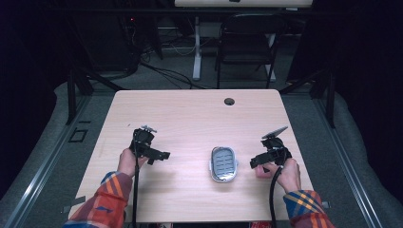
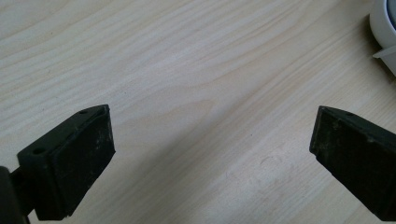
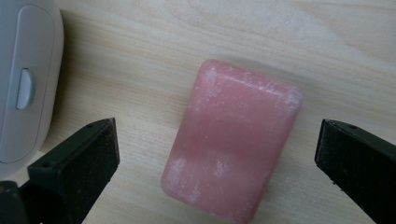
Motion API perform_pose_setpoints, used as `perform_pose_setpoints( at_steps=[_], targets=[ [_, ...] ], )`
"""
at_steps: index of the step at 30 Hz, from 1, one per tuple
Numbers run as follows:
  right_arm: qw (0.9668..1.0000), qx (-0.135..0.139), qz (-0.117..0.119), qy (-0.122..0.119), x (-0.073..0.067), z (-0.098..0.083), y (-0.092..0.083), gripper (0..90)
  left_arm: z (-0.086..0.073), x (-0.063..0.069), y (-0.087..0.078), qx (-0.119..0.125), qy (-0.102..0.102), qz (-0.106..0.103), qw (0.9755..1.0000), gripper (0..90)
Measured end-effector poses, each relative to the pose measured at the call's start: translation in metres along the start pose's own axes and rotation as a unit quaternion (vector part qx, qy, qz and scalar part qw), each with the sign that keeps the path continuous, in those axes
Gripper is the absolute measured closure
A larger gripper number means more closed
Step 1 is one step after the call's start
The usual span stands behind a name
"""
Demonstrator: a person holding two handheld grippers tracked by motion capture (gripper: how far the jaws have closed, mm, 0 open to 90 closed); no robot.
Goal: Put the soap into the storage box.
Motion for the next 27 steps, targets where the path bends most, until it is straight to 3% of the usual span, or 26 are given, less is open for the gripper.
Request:
perform_pose_setpoints(
  at_steps=[1,2,8,11,12,18,27],
  targets=[
    [0.9999,0.01,0.0,0.01,-0.002,-0.001,0.003,0.0,0.0,0.0,0.0,0.0,0.0,0.0,1.0,0.0],
    [1.0,-0.003,-0.003,-0.001,-0.001,0.001,0.002,0.6,0.0,0.0,0.0,0.0,0.0,-0.001,1.0,0.0],
    [0.9999,-0.01,-0.013,0.003,0.0,0.003,0.008,13.8,0.0,0.001,0.0,-0.001,0.0,-0.001,1.0,0.0],
    [0.9997,-0.016,-0.017,0.004,0.0,0.004,0.009,14.5,0.0,0.001,0.0,-0.001,0.0,-0.001,1.0,0.0],
    [0.9998,-0.008,-0.015,0.01,0.0,0.004,0.011,18.9,0.0,0.001,0.0,-0.002,0.0,-0.001,1.0,0.0],
    [0.9992,-0.025,-0.029,0.008,0.0,0.005,0.013,29.8,0.001,0.001,0.001,-0.004,0.005,-0.004,1.0,0.0],
    [0.999,-0.032,-0.03,-0.001,0.002,0.005,0.016,35.5,0.001,0.002,0.001,-0.003,0.004,-0.004,1.0,0.0]
  ],
)
Point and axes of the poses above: each handheld gripper's, and its own axes: y roughly forward along the jaws, z roughly out of its top, x roughly to its right, the point moved 1 cm from there along y, roughly forward along the jaws, and after that the axes turned 12 degrees about y, right-handed, at the moved point
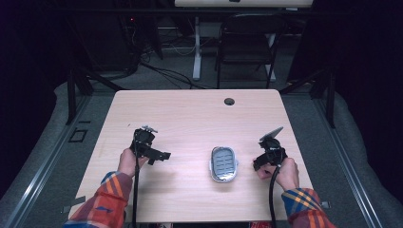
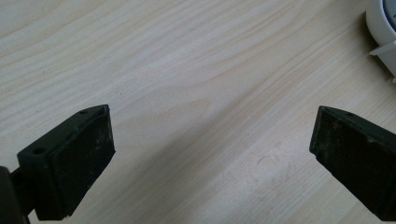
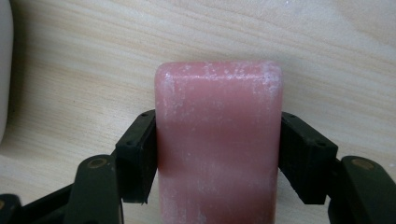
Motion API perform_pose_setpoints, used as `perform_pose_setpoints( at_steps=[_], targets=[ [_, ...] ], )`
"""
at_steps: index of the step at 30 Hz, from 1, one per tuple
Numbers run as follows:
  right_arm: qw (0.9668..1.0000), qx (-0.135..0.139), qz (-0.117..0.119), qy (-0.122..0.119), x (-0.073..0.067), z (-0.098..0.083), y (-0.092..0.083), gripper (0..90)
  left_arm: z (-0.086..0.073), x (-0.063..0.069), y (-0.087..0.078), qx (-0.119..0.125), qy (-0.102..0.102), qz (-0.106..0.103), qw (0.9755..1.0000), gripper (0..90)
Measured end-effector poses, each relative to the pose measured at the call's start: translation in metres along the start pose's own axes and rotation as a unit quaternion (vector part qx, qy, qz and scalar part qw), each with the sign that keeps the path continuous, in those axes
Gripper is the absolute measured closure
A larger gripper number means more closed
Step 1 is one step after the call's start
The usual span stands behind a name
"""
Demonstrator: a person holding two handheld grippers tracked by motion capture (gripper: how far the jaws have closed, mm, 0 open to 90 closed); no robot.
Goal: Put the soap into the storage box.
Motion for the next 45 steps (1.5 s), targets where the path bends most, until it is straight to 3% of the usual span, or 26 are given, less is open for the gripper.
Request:
perform_pose_setpoints(
  at_steps=[4,11,16,20,33,35,40,41,45],
  targets=[
    [0.9999,-0.01,-0.004,-0.012,0.001,0.001,-0.001,35.8,0.0,0.0,0.0,-0.001,0.001,0.0,1.0,0.0],
    [0.9998,-0.002,-0.005,-0.019,-0.002,0.002,0.001,36.2,0.0,0.001,0.0,0.0,0.004,0.001,1.0,0.0],
    [0.9993,-0.015,-0.003,-0.034,-0.001,0.004,0.0,36.3,0.0,0.0,0.0,0.001,0.005,-0.004,1.0,0.0],
    [0.9992,-0.008,0.006,-0.038,0.0,0.004,-0.009,36.4,0.0,0.0,0.0,0.0,0.006,-0.004,1.0,0.0],
    [0.9983,-0.004,-0.003,-0.058,0.005,0.005,-0.026,36.3,0.0,0.001,0.0,0.0,0.015,-0.003,0.9999,0.0],
    [0.9987,0.0,0.002,-0.052,0.005,0.005,-0.027,36.3,0.0,0.001,0.0,0.001,0.015,-0.004,0.9999,0.0],
    [0.9979,-0.012,-0.002,-0.064,0.005,0.006,-0.033,36.3,0.0,0.002,0.0,0.0,0.015,-0.005,0.9999,0.0],
    [0.9984,0.002,-0.001,-0.056,0.003,0.005,-0.036,36.3,0.0,0.002,0.0,0.001,0.016,-0.005,0.9999,0.0],
    [0.9982,0.009,-0.001,-0.06,0.001,0.006,-0.042,36.3,0.0,0.001,0.0,0.001,0.016,-0.005,0.9999,0.0]
  ],
)
Point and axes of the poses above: each handheld gripper's, and its own axes: y roughly forward along the jaws, z roughly out of its top, x roughly to its right, the point moved 1 cm from there along y, roughly forward along the jaws, and after that the axes turned 12 degrees about y, right-handed, at the moved point
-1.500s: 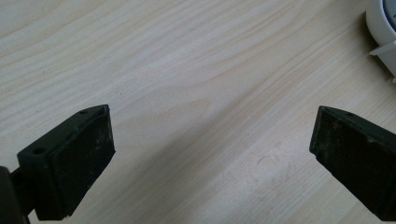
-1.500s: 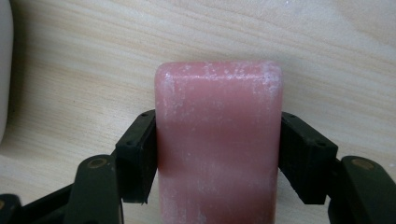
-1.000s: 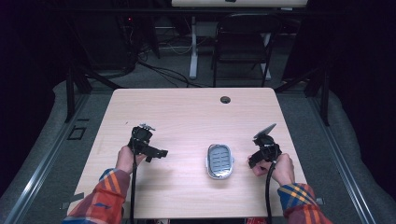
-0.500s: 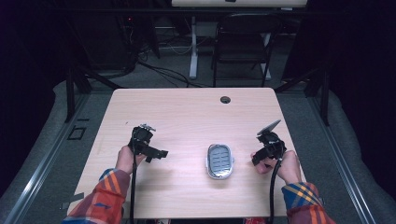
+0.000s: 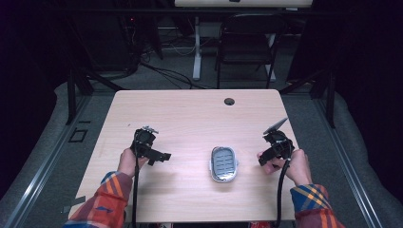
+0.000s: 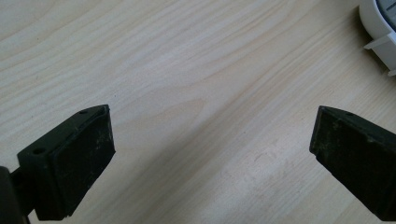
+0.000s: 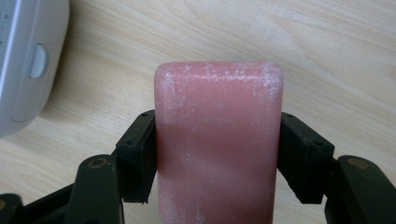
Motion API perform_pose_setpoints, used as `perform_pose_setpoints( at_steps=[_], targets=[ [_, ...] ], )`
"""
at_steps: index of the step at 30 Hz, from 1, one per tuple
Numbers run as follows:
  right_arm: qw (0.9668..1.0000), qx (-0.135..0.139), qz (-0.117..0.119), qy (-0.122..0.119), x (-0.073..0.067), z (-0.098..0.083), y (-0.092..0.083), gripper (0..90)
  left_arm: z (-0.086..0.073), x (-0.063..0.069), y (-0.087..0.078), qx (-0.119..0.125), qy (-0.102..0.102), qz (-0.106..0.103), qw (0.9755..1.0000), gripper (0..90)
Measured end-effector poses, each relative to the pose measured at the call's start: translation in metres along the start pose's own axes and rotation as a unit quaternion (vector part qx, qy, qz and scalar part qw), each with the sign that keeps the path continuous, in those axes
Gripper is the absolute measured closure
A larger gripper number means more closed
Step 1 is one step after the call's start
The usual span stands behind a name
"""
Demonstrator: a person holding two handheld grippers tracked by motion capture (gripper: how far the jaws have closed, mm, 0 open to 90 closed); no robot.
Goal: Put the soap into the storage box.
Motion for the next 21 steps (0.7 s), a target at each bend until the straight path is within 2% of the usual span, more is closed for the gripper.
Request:
perform_pose_setpoints(
  at_steps=[2,7,8,10,12,21],
  targets=[
    [1.0,0.004,0.0,-0.003,-0.003,0.001,-0.004,36.3,0.0,0.001,0.0,0.0,0.0,-0.001,1.0,0.0],
    [0.9997,-0.011,-0.006,-0.021,-0.005,0.004,-0.011,36.4,0.001,0.001,0.0,0.0,0.002,-0.002,1.0,0.0],
    [0.9999,0.003,-0.004,-0.013,-0.008,0.003,-0.01,36.3,0.001,0.001,0.0,0.0,0.002,-0.003,1.0,0.0],
    [0.9996,-0.009,-0.008,-0.026,-0.008,0.006,-0.013,36.4,0.001,0.0,0.0,0.001,0.001,-0.003,1.0,0.0],
    [0.9998,-0.001,-0.005,-0.019,-0.01,0.006,-0.013,36.4,0.001,0.0,0.0,0.001,0.002,-0.004,1.0,0.0],
    [0.9995,-0.006,-0.006,-0.03,-0.017,0.013,-0.021,36.3,0.002,0.001,0.001,0.001,0.002,-0.005,1.0,0.0]
  ],
)
Point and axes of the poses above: each handheld gripper's, and its own axes: y roughly forward along the jaws, z roughly out of its top, x roughly to its right, the point moved 1 cm from there along y, roughly forward along the jaws, and after that the axes turned 12 degrees about y, right-handed, at the moved point
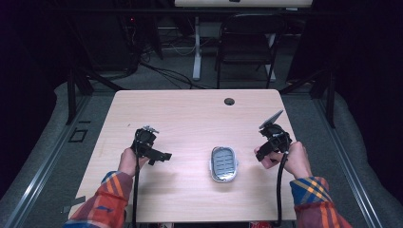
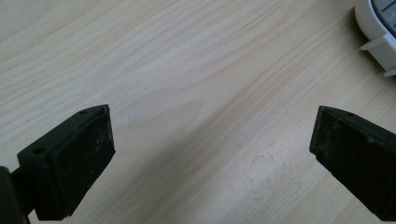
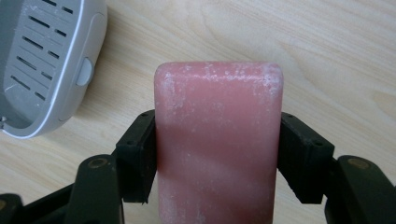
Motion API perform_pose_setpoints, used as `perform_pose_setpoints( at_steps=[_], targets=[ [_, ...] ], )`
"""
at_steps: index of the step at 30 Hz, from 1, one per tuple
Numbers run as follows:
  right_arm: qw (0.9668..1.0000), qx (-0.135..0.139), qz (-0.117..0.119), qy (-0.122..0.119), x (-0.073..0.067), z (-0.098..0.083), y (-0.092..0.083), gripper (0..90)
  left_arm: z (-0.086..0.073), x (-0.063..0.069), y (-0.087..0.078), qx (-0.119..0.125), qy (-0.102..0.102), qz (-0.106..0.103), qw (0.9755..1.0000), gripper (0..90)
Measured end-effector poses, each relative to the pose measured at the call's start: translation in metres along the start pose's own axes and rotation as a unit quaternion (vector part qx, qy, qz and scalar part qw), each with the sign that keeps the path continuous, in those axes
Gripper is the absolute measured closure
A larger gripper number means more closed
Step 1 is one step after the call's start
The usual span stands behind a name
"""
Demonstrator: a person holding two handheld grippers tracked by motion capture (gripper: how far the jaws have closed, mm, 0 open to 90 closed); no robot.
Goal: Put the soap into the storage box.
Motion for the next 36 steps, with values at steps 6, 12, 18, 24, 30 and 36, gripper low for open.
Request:
perform_pose_setpoints(
  at_steps=[6,12,18,24,30,36],
  targets=[
    [1.0,-0.004,0.0,-0.003,-0.002,0.004,-0.009,36.3,0.001,0.0,0.001,-0.002,0.002,-0.002,1.0,0.0],
    [0.9999,-0.006,0.0,-0.009,-0.002,0.006,-0.015,36.3,0.002,0.001,0.002,-0.001,0.003,-0.002,1.0,0.0],
    [0.9999,-0.008,-0.001,-0.014,-0.005,0.008,-0.019,36.4,0.003,0.001,0.003,-0.002,0.004,-0.003,1.0,0.0],
    [0.9998,-0.008,0.0,-0.02,-0.01,0.011,-0.022,36.3,0.003,0.001,0.003,-0.001,0.003,-0.004,1.0,0.0],
    [0.9996,-0.008,-0.004,-0.025,-0.016,0.014,-0.026,36.4,0.004,0.001,0.004,-0.003,0.004,-0.005,1.0,0.0],
    [0.9993,-0.012,-0.004,-0.036,-0.02,0.018,-0.03,36.3,0.004,0.001,0.004,-0.003,0.005,-0.005,1.0,0.0]
  ],
)
Point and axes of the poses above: each handheld gripper's, and its own axes: y roughly forward along the jaws, z roughly out of its top, x roughly to its right, the point moved 1 cm from there along y, roughly forward along the jaws, and after that the axes turned 12 degrees about y, right-handed, at the moved point
